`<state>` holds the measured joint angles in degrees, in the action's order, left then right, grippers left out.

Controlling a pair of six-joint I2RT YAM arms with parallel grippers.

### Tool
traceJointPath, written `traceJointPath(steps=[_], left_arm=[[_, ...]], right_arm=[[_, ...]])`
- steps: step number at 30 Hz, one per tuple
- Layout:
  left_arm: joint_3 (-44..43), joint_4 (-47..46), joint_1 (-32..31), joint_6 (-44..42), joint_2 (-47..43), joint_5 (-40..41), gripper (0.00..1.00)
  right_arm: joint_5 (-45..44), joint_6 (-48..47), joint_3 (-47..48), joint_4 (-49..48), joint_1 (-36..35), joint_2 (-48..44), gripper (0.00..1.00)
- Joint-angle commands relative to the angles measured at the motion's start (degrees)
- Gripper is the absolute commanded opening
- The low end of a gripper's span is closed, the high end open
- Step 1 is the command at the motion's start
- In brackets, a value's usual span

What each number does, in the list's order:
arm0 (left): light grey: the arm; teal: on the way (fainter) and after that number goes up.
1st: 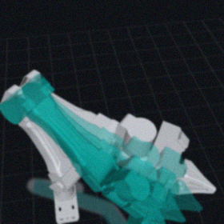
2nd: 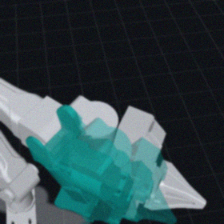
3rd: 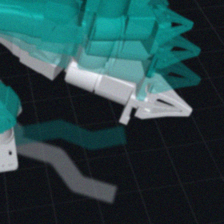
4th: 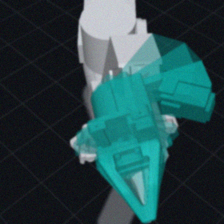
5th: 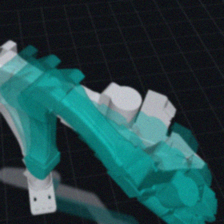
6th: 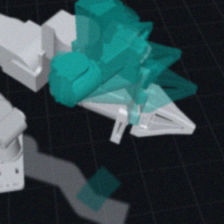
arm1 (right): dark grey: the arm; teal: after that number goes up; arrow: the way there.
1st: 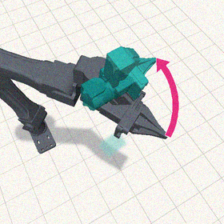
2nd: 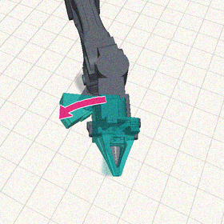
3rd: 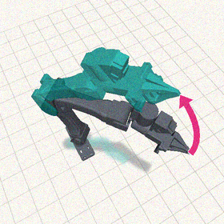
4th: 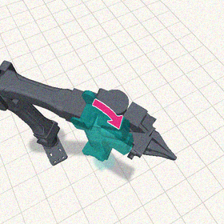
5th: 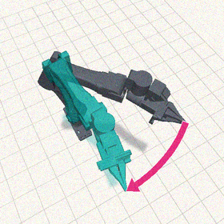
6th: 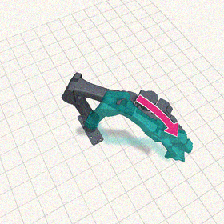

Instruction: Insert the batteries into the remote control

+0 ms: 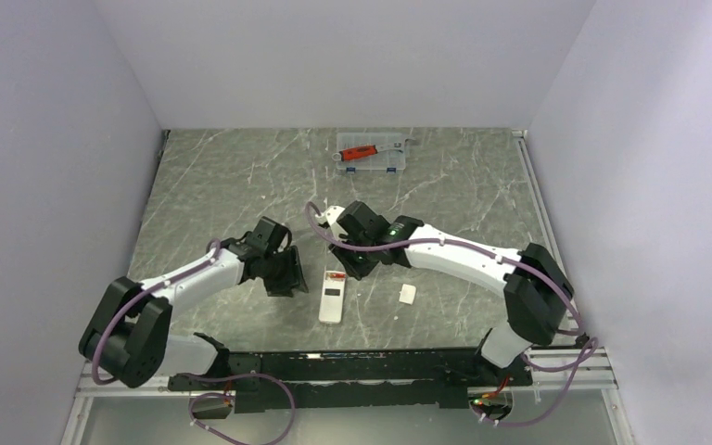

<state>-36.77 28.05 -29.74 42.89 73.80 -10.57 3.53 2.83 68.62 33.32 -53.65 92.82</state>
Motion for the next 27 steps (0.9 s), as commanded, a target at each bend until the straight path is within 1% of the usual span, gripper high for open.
traceJointPath(steps=[1, 3, 6, 12, 17, 20, 27], left_arm=[[-4.3, -3.5, 0.8, -0.7, 3.6, 0.9, 0.46], [-4.9, -4.4, 1.4, -0.9, 5.0, 1.0, 0.40], [-5.7, -6.4, 2.1, -1.2, 7.0, -0.1, 0.34], [-8.1, -9.2, 2.3, -1.1, 12.1, -2.7, 0.30], [-9.0, -11.4, 2.3, -0.5, 15.1, -5.0, 0.28], [-9.3, -11.8, 2.3, -0.4, 15.5, -5.3, 0.29], [-9.7, -12.9, 2.3, -0.1, 15.7, -6.6, 0.31]], right_arm=[[0.2, 7.9, -4.5, -7.3, 0.2, -5.2, 0.26], [0.1, 9.6, -6.5, -8.9, 0.2, -6.9, 0.26], [-0.4, 11.7, -9.5, -10.9, 0.2, -9.4, 0.25], [-1.7, 17.0, -13.3, -14.9, 0.3, -11.1, 0.23], [-1.8, 21.4, -14.4, -17.6, 0.3, -9.6, 0.23], [-3.2, 24.0, -14.5, -18.9, 0.5, -8.6, 0.23], [-3.4, 27.8, -14.5, -21.0, 1.9, -5.5, 0.23]])
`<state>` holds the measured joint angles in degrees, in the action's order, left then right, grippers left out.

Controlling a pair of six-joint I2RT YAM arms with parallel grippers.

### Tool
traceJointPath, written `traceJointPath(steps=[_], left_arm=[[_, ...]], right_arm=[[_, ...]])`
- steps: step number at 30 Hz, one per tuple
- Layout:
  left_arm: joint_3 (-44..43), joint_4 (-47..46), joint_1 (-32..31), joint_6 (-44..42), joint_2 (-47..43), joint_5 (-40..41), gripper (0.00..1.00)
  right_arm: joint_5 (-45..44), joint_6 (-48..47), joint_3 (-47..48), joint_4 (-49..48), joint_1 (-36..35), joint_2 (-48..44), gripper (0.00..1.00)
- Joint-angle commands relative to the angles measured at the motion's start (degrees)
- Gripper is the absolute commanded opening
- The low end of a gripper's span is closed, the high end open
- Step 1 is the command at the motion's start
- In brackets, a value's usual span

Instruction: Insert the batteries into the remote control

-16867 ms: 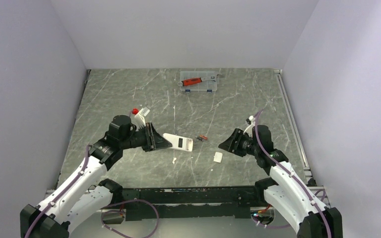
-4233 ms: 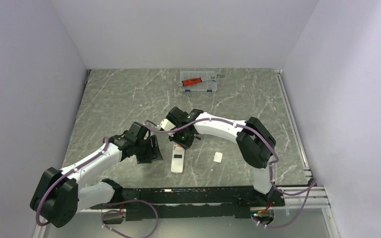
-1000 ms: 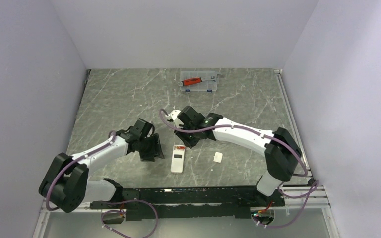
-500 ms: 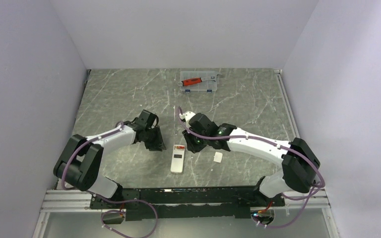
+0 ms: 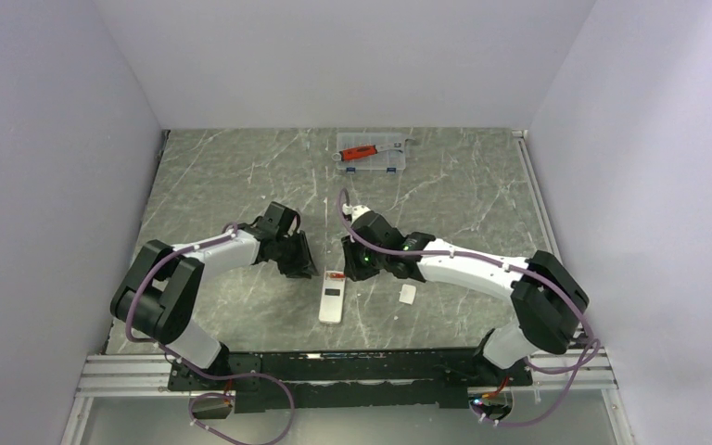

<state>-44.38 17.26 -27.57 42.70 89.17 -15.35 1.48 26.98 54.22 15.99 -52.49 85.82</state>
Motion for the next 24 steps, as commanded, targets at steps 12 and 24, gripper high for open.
traceJointPath(steps=[12, 24], left_arm=[[0.5, -5.8, 0.2, 0.6, -0.5, -3.7, 0.30], [2.1, -9.0, 0.2, 0.5, -0.2, -5.7, 0.22]], right_arm=[[-1.3, 6.1, -0.4, -6.6, 1.2, 5.3, 0.22], [-1.3, 7.6, -0.6, -7.9, 1.7, 7.2, 0.22]])
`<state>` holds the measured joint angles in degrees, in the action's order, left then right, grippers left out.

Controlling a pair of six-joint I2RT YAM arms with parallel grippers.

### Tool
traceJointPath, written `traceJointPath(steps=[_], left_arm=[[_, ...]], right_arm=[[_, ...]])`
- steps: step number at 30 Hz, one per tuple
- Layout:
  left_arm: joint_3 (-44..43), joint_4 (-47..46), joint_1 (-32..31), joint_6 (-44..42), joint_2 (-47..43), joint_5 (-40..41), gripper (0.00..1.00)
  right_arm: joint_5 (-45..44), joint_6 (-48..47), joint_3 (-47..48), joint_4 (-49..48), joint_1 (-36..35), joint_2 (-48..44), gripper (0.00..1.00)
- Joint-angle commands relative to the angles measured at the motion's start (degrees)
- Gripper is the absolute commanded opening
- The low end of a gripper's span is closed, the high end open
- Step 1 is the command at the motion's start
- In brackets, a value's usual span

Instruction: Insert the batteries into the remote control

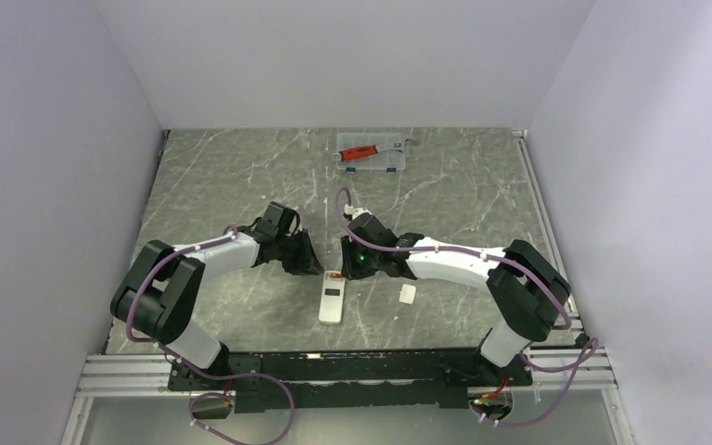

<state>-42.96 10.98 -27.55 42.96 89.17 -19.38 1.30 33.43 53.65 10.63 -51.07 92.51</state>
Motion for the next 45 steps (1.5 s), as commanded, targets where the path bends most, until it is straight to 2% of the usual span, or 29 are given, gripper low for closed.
traceJointPath(steps=[1, 45], left_arm=[[0.9, -3.2, 0.1, 0.3, -0.2, -1.9, 0.22], [4.1, -8.9, 0.1, 1.8, -1.9, -7.4, 0.19]], right_arm=[[-1.0, 1.2, 0.0, -2.6, 0.3, 0.7, 0.22], [0.2, 3.7, 1.0, -1.8, 0.4, 3.7, 0.19]])
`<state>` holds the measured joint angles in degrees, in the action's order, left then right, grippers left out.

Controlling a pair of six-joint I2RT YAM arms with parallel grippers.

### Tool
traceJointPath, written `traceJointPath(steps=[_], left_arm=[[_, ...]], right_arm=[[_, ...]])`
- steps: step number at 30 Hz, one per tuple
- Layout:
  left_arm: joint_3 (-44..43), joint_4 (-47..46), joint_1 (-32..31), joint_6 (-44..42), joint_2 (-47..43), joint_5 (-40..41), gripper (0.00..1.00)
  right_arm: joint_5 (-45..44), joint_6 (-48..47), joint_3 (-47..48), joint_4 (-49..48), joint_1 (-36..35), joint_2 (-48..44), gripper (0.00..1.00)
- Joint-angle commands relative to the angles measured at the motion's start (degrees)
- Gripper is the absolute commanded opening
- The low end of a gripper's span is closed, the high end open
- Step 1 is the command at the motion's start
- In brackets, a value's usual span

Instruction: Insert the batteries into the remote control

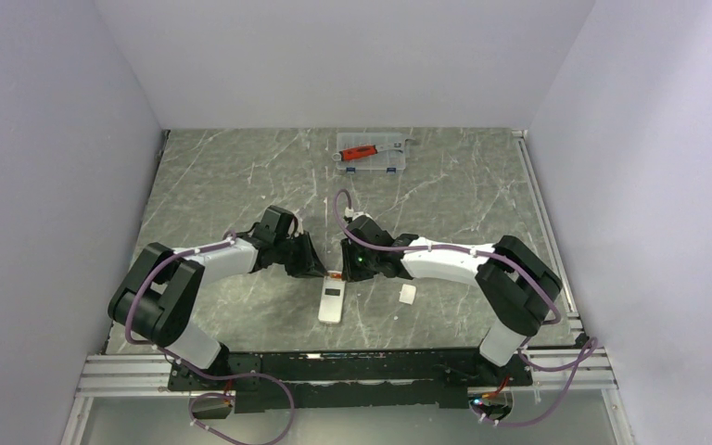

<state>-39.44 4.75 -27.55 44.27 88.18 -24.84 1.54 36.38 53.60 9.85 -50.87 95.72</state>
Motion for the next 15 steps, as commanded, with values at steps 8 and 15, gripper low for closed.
traceJointPath(steps=[8, 15], left_arm=[[0.4, -2.5, 0.1, 0.1, -0.6, -2.1, 0.17], [0.6, -2.3, 0.1, -0.1, -0.6, -2.1, 0.17]], right_arm=[[0.3, 0.7, 1.8, -1.1, 0.2, 1.4, 0.17], [0.5, 0.9, 2.3, -1.5, 0.2, 1.9, 0.16]])
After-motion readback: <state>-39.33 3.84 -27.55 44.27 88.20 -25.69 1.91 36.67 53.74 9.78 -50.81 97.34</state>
